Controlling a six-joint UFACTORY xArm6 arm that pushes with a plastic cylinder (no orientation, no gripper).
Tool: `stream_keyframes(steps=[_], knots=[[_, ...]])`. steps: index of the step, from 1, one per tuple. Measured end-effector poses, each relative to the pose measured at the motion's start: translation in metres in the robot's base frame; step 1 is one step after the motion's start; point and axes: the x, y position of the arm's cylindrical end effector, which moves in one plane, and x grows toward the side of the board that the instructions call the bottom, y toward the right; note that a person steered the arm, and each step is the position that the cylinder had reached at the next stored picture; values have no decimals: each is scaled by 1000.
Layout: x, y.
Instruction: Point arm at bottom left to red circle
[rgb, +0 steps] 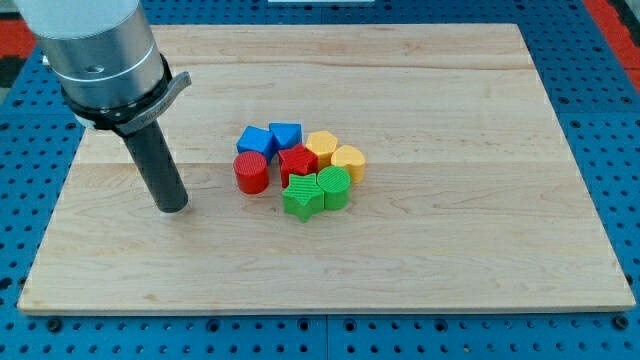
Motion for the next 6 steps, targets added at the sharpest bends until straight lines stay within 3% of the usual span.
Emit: stream_keyframes(steps=[2, 3, 6], knots=[[2, 13], [-9, 47], [-7, 49]])
